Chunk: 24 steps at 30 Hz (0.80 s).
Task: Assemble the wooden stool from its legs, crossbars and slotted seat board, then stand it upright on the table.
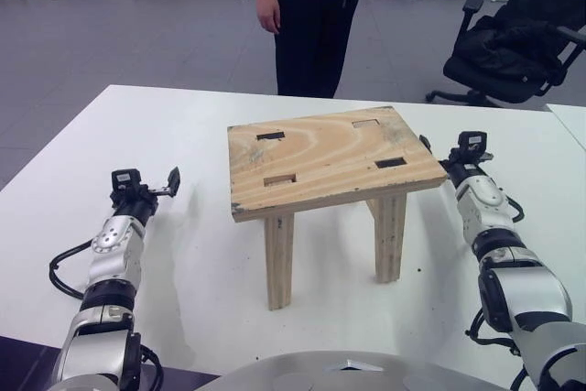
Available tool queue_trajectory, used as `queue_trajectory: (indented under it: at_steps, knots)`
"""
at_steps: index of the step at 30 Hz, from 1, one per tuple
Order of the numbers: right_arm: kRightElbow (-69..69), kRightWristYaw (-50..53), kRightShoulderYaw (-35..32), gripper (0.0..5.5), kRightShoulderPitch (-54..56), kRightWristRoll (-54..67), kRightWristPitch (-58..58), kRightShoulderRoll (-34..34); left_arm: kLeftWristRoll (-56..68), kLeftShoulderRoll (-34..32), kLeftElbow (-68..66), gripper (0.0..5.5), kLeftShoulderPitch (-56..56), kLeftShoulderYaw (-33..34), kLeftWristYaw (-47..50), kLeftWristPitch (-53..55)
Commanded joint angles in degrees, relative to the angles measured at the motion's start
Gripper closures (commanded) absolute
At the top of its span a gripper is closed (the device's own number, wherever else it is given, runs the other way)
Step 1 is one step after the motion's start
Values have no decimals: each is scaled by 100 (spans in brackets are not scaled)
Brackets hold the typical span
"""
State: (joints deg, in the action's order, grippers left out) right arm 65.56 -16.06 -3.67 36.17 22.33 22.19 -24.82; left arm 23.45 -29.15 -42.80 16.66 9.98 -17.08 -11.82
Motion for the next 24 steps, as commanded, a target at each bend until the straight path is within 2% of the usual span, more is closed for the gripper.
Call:
queue_trajectory:
  at_steps: [1,10,24]
  knots:
    - [158,-50,-286,10,78,-198,186,137,-254,29,-166,13,256,153,-78,-44]
    - [236,-481,-698,10,87,-494,360,301,-669,249,-557,13,590,215,-145,-283]
    - [219,-1766,-1745,10,36,58,-510,312,-989,510,-920,13,654,343,39,-669]
